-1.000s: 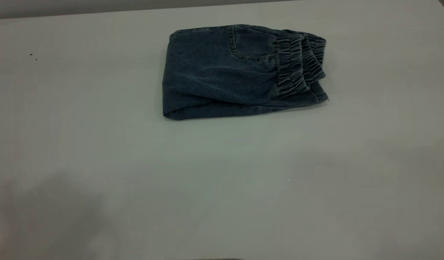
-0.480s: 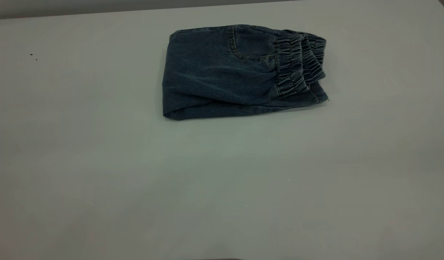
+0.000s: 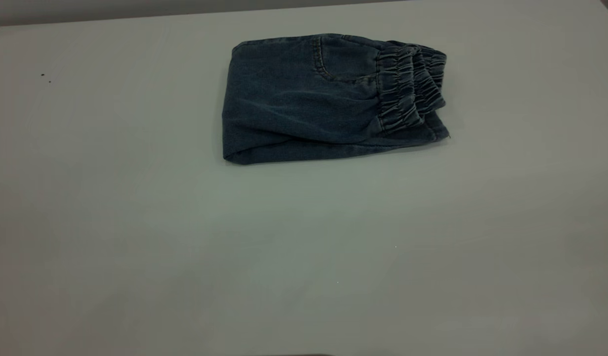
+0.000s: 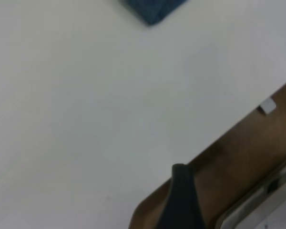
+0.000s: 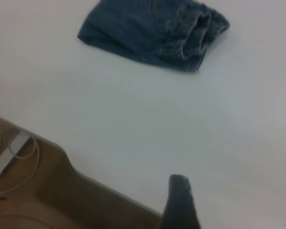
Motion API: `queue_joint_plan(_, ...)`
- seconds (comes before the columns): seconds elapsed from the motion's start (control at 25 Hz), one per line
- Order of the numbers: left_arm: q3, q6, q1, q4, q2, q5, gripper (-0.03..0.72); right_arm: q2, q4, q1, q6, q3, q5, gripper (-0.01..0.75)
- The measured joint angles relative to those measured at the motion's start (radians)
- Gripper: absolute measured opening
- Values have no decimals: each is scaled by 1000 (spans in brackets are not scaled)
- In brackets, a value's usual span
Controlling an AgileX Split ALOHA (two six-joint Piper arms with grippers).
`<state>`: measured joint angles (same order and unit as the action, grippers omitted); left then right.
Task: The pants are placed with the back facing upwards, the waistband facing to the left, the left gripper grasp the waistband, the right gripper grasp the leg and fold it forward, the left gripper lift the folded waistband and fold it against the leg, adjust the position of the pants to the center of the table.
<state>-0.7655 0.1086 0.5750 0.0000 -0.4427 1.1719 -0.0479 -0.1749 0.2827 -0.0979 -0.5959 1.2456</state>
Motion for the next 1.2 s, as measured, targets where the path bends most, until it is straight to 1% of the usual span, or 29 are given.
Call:
queue_joint_plan(0.16, 44, 7, 0, 0, 1, 0, 531, 0, 0, 0, -30, 71, -59, 470)
queue_joint_plan(0.32, 80, 8, 0, 0, 1, 0, 531, 0, -1, 0, -47, 113, -85, 470)
queue_joint_plan(0.6, 160, 9, 0, -16, 1, 0, 531, 0, -1, 0, -48, 120, -98, 470)
queue_joint_plan(0.8, 225, 9, 0, -67, 1, -6, 531, 0, -2, 0, -51, 120, -98, 470)
queue_joint_plan(0.92, 261, 9, 0, -75, 1, -33, 531, 0, -2, 0, -51, 120, -98, 470)
queue_joint_plan(1.2, 272, 8, 0, -75, 1, -60, 531, 0, -2, 0, -50, 120, -98, 470)
